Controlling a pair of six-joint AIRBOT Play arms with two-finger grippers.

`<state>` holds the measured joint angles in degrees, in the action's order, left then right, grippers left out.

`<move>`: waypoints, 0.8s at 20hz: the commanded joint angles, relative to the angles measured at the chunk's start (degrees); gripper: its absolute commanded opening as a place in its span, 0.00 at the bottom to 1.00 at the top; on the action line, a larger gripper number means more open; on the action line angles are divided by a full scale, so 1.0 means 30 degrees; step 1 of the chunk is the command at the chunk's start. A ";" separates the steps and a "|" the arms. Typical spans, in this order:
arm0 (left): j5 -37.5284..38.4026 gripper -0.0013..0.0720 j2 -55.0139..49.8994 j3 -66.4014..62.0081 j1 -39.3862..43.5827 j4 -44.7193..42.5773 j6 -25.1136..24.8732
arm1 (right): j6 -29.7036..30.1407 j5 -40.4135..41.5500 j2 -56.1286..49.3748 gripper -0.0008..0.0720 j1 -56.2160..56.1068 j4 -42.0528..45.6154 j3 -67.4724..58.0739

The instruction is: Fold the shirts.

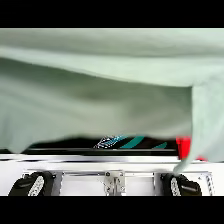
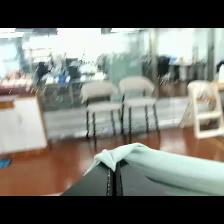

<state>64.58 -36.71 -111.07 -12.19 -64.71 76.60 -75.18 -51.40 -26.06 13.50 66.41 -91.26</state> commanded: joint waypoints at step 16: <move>-0.0940 0.06 -1.0018 1.3712 0.0044 0.1989 0.1690 | -0.0517 0.2368 -1.4746 0.10 -0.0058 -0.6805 0.8058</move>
<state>70.32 -57.98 -71.48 -12.12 -66.17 81.76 -78.72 -56.12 -60.86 13.37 58.15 -68.45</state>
